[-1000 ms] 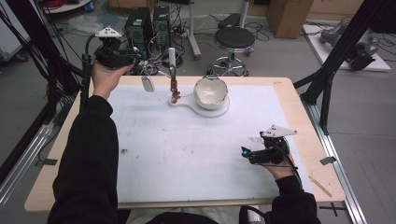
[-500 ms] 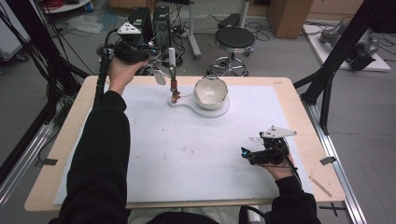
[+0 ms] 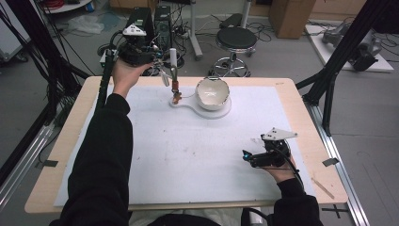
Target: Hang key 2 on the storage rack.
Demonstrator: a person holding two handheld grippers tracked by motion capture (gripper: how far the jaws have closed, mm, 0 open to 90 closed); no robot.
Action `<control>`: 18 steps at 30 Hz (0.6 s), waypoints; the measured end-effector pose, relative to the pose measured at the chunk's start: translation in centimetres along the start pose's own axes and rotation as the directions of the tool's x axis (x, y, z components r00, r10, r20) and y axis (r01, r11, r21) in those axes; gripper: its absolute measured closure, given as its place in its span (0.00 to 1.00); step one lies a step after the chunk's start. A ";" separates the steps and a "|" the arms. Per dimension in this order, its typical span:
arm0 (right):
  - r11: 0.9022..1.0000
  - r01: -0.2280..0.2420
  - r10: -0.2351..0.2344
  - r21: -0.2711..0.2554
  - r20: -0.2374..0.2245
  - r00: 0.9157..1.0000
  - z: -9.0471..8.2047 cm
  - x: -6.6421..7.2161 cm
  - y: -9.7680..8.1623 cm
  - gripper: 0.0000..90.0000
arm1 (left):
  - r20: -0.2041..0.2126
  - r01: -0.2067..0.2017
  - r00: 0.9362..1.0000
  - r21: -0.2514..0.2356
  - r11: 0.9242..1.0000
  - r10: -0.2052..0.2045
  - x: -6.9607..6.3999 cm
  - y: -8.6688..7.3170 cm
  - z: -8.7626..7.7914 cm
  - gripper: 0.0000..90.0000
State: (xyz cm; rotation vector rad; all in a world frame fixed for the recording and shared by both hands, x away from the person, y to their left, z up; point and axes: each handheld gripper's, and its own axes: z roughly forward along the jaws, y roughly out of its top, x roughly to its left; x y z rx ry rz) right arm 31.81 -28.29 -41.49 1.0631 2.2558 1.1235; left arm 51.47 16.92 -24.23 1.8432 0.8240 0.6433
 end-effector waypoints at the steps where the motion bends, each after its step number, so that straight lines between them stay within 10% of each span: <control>1: 1.000 0.004 -0.004 0.001 -0.001 1.000 0.0 0.0 0.0 0.03 | -0.001 0.000 1.000 0.000 1.000 0.000 0.1 0.0 -0.1 0.82; 18: 1.000 0.005 -0.005 0.013 -0.002 1.000 0.3 -0.1 -0.1 0.03 | 0.048 -0.014 0.999 0.036 0.999 0.012 -0.8 -0.2 0.7 0.82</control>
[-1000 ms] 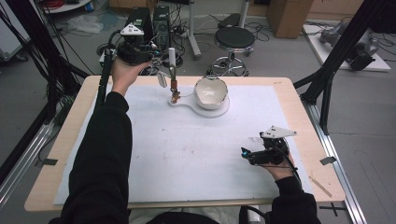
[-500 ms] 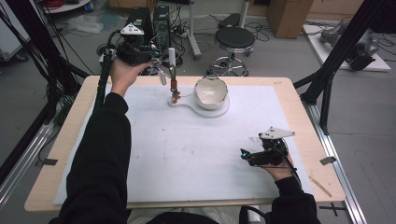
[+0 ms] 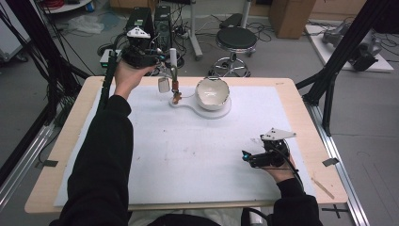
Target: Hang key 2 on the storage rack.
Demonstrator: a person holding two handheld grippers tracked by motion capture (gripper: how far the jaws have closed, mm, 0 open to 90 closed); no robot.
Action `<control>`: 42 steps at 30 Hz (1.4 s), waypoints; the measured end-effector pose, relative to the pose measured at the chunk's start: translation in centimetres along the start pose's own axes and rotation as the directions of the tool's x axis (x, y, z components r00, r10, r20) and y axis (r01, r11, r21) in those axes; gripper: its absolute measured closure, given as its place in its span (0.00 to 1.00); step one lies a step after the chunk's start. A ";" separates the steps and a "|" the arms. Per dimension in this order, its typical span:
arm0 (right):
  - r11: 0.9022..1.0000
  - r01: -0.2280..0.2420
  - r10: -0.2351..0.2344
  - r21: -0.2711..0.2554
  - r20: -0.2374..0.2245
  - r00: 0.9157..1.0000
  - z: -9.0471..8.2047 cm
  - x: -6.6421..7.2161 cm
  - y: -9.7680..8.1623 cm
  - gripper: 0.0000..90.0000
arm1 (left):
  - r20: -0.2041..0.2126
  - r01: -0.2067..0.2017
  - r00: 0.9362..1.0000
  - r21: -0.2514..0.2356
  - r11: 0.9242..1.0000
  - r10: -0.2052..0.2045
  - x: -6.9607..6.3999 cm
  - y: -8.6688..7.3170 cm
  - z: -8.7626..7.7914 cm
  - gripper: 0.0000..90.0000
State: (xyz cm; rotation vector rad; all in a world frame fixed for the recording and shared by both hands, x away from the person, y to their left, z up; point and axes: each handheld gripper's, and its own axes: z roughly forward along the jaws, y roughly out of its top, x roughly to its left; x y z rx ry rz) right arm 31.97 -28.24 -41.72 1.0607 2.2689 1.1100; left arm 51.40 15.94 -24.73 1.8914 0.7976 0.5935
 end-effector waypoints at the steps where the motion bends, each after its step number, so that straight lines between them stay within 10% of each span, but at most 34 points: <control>1: 1.000 0.000 0.000 0.000 0.000 1.000 0.0 0.0 0.0 0.03 | 0.000 0.000 1.000 0.000 1.000 0.000 0.0 0.0 0.0 0.82; 7: 1.000 -0.006 0.006 -0.003 -0.001 1.000 0.0 -0.1 -0.1 0.02 | 0.032 0.082 0.996 0.033 0.996 -0.083 0.2 -0.4 0.5 0.70; 13: 1.000 -0.019 0.019 -0.008 0.005 1.000 -0.2 -0.2 -0.1 0.03 | 0.140 0.287 0.949 -0.015 0.958 -0.282 1.9 -1.3 0.0 0.28; 19: 0.999 -0.035 0.035 -0.016 0.005 0.999 -0.2 -0.4 -0.2 0.02 | 0.097 0.282 0.954 0.020 0.959 -0.282 2.7 -2.5 -0.8 0.02; 26: 0.999 -0.036 0.036 -0.011 0.011 0.999 0.0 -0.4 -0.2 0.02 | 0.132 0.290 0.948 0.017 0.957 -0.289 3.0 -3.9 -1.5 0.02; 33: 0.999 -0.039 0.039 -0.005 0.013 0.999 0.1 -0.4 -0.4 0.03 | 0.087 0.253 0.964 -0.003 0.967 -0.252 2.8 -5.5 -3.0 0.02; 42: 0.999 -0.040 0.040 -0.007 0.023 0.999 0.0 -0.5 -0.4 0.03 | 0.074 0.245 0.967 0.008 0.970 -0.245 2.4 -6.9 -4.5 0.02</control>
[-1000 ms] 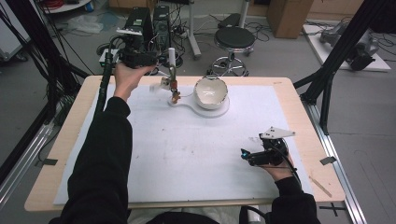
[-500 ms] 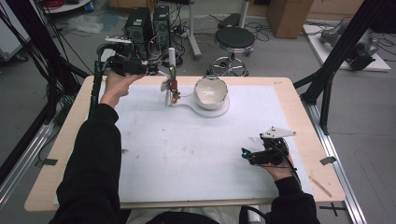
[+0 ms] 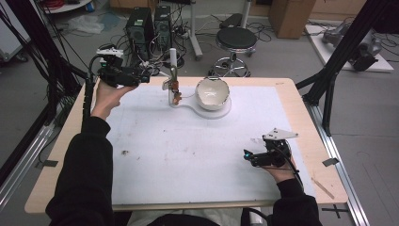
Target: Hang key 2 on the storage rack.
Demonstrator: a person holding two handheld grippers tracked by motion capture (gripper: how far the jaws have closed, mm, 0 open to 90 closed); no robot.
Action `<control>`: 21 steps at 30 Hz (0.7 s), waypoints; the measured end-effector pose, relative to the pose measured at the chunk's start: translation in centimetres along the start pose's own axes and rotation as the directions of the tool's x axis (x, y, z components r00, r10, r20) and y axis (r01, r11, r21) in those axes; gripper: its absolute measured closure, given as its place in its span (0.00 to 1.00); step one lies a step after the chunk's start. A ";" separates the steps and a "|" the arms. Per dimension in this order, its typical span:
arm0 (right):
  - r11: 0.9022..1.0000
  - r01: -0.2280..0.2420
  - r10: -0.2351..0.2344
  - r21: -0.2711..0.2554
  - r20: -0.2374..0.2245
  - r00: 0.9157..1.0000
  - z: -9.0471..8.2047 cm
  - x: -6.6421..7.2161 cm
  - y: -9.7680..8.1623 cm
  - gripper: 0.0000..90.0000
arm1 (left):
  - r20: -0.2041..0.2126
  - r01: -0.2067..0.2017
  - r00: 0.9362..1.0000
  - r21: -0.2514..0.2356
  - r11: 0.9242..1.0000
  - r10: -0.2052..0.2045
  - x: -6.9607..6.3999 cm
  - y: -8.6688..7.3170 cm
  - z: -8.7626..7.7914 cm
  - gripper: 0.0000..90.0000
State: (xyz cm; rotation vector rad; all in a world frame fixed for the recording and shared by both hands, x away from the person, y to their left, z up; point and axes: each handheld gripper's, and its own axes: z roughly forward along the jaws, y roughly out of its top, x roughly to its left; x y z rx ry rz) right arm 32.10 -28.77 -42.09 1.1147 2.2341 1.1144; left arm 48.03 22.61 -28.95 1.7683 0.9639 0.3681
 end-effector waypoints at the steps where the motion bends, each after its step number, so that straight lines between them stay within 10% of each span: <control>1: 1.000 0.000 0.000 0.000 0.000 1.000 0.0 0.0 0.0 0.03 | -0.004 -0.005 1.000 -0.002 1.000 0.005 0.0 -0.1 -0.2 0.02; 21: 1.000 -0.006 0.006 -0.002 0.006 1.000 -0.2 0.0 -0.1 0.02 | -0.037 -0.034 0.999 0.017 0.999 0.035 -0.2 -3.8 -3.4 0.02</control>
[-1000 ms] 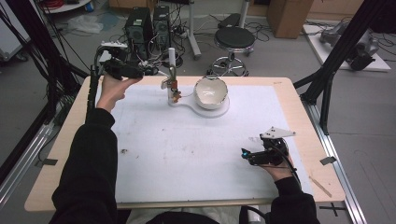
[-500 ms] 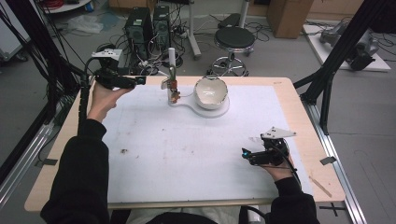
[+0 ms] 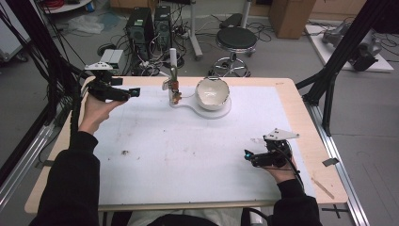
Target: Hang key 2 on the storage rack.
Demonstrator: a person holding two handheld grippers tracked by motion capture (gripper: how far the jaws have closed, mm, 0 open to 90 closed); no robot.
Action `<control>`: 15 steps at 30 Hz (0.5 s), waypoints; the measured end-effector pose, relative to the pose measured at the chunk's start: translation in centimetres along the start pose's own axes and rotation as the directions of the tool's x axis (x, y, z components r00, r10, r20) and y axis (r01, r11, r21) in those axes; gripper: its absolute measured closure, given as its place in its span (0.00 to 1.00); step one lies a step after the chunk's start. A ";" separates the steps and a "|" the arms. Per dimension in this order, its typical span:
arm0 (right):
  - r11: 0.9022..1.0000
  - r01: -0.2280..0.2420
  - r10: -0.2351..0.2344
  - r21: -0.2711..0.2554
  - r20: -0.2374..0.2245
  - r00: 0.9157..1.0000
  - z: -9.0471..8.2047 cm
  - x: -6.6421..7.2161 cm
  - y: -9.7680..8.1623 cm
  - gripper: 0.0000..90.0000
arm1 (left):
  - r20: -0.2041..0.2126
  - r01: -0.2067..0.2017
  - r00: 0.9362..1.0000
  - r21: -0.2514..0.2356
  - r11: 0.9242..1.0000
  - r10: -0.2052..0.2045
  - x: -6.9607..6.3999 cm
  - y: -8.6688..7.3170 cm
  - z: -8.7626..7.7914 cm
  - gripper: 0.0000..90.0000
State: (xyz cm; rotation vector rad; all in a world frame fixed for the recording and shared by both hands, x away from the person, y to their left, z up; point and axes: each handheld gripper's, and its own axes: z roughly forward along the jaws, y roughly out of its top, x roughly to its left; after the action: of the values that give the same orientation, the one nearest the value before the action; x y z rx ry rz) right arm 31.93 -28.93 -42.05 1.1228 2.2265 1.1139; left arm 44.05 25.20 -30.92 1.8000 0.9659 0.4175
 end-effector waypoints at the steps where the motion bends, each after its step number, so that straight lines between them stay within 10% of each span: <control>1: 1.000 0.001 -0.001 0.000 -0.001 1.000 0.0 0.0 0.0 0.03 | -0.005 -0.002 1.000 0.001 1.000 0.002 0.0 -0.3 -0.2 0.02; 15: 1.000 0.004 -0.004 -0.007 0.014 1.000 -0.1 0.0 -0.1 0.02 | 0.023 0.054 0.998 -0.043 0.998 -0.053 0.5 -5.0 -3.0 0.02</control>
State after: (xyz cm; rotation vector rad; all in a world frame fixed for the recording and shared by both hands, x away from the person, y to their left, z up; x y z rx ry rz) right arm 31.82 -28.99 -42.07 1.1192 2.2110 1.1081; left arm 40.22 28.30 -34.14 1.7318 0.9806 0.3825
